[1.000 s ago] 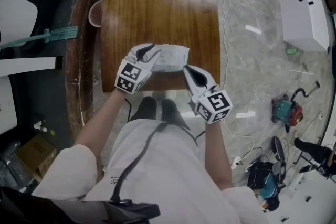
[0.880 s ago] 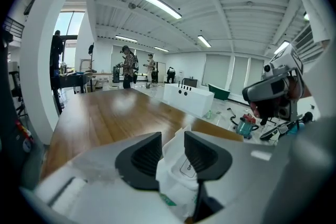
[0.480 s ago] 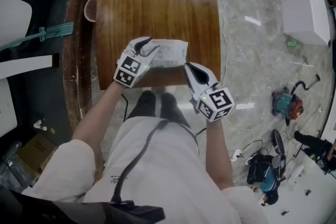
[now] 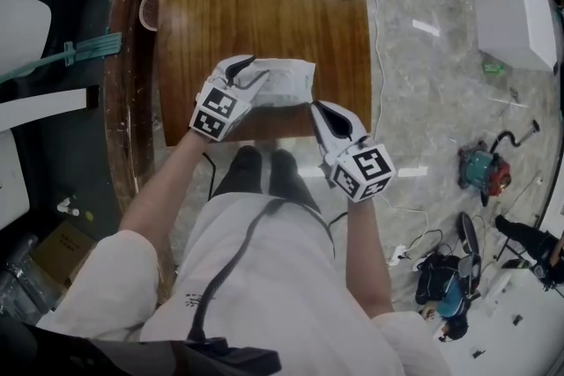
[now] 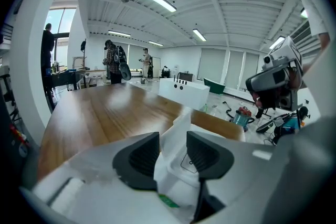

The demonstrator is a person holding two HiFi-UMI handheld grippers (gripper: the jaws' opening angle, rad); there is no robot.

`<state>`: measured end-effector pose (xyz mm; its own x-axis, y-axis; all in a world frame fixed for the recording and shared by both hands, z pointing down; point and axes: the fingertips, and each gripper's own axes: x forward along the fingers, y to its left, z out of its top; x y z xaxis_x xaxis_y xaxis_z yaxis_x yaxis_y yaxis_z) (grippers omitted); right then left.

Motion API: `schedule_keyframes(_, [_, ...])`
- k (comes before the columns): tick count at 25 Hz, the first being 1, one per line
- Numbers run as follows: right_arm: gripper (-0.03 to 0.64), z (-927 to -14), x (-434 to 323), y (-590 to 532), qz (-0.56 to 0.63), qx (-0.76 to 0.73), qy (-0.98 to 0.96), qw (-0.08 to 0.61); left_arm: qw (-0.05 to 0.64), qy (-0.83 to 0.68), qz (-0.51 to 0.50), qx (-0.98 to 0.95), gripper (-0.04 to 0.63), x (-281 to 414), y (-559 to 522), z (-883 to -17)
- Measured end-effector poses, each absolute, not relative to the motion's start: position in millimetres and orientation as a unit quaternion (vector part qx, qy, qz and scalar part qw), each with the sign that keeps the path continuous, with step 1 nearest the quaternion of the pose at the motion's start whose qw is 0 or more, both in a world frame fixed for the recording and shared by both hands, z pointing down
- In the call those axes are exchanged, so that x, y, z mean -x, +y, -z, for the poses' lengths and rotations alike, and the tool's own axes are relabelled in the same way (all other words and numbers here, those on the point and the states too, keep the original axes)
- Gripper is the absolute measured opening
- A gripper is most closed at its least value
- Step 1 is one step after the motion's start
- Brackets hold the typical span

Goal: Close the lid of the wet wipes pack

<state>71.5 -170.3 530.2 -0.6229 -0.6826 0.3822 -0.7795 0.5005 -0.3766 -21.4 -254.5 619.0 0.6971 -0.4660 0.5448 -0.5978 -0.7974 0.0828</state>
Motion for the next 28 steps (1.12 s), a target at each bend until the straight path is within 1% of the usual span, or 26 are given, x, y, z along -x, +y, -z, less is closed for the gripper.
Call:
schedule_keyframes(22, [0.009,-527,-52,-175,-0.257,-0.406,-0.873,0.081,0.133,-0.284,-0.258,-0.914,0.176,20,-228,-619])
schedule_keyframes(28, [0.009,-527,-49,-178,-0.257,-0.402,-0.875,0.081,0.104,-0.272,-0.279,-0.915,0.176,18,-222,-622])
